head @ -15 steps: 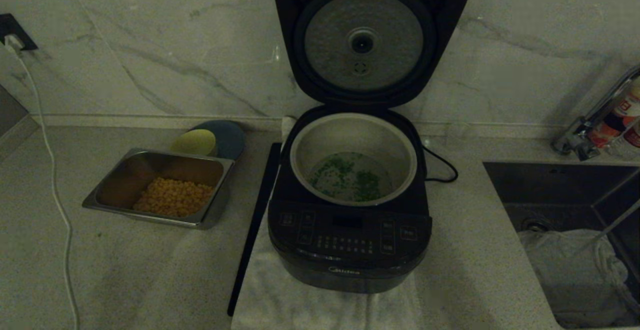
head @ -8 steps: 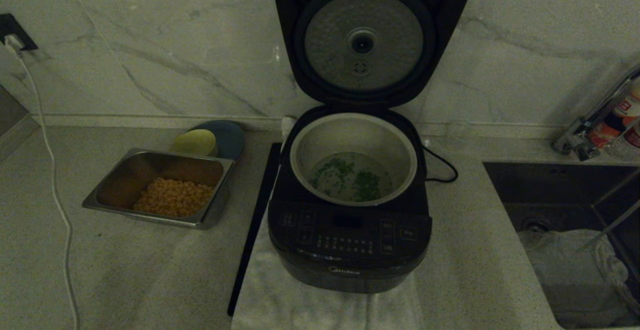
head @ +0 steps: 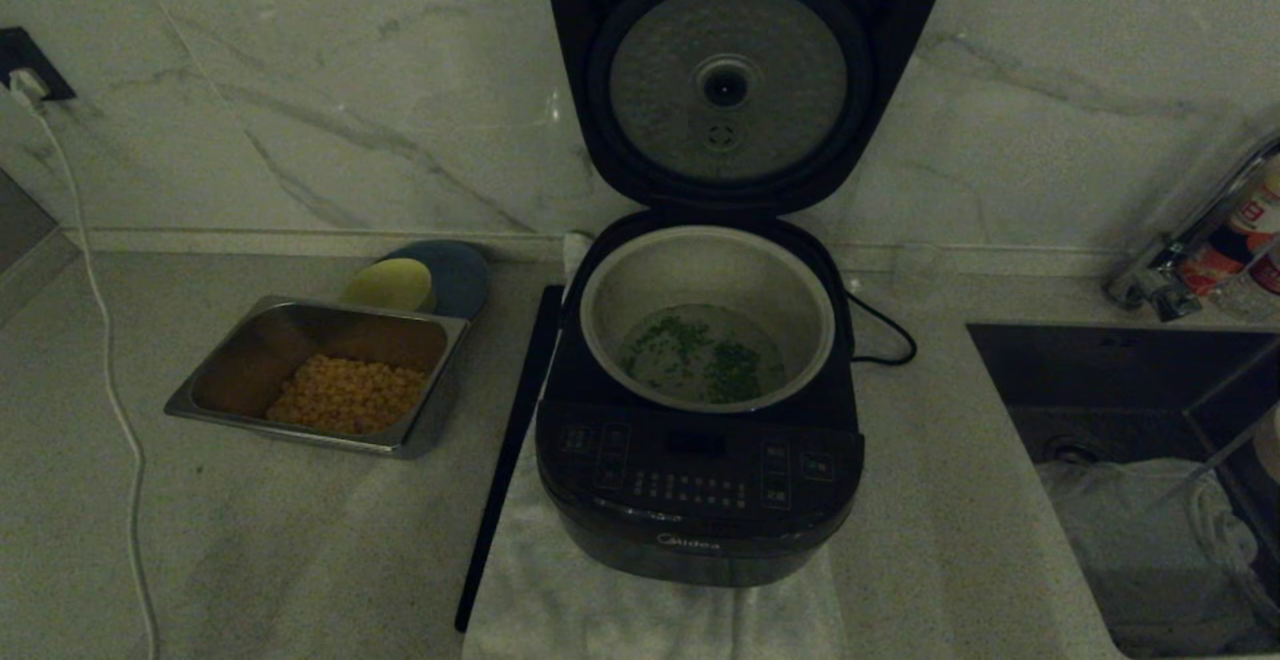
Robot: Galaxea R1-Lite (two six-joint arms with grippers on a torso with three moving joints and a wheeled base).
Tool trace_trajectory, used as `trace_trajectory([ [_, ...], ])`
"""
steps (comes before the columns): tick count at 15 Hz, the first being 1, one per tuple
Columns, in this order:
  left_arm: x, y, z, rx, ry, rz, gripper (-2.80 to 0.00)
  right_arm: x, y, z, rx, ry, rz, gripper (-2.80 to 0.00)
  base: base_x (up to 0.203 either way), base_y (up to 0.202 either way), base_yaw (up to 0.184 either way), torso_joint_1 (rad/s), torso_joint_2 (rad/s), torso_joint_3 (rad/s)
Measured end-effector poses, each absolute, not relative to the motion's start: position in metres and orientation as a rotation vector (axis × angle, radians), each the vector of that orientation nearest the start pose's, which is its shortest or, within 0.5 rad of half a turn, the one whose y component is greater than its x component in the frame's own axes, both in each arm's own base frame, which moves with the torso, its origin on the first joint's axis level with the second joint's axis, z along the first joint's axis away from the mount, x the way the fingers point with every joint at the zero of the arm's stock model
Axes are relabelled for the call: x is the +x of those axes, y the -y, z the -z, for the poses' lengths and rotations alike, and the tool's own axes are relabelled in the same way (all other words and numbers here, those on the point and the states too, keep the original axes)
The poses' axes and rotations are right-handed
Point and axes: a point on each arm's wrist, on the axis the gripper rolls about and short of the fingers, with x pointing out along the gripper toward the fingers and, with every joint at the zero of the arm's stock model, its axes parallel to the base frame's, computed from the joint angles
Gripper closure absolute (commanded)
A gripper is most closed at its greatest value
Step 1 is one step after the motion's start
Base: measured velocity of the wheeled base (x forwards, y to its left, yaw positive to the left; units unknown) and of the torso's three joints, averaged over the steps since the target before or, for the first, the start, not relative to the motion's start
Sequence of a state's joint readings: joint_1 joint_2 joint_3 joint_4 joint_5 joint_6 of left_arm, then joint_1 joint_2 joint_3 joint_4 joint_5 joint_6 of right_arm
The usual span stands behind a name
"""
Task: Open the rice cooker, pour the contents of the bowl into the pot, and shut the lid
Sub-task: Fill a bowl with water from the tap
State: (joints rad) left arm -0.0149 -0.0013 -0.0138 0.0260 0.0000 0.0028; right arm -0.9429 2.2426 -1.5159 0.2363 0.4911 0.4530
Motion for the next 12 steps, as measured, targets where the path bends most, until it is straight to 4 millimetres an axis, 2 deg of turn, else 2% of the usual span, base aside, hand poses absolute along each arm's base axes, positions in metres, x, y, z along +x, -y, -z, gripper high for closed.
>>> trace_trajectory([
  [6, -0.024, 0.000, -0.077, 0.003, -0.011, 0.015, 0.00, 0.283, 0.354, -0.092, 1.049, -0.592, 0.582, 0.00, 0.000, 0.000, 0.000, 0.000, 0.00, 0.000],
  [12, -0.024, 0.000, -0.077, 0.003, -0.011, 0.016, 0.00, 0.310, 0.342, -0.083, 1.039, -0.619, 0.568, 0.00, 0.000, 0.000, 0.000, 0.000, 0.00, 0.000],
])
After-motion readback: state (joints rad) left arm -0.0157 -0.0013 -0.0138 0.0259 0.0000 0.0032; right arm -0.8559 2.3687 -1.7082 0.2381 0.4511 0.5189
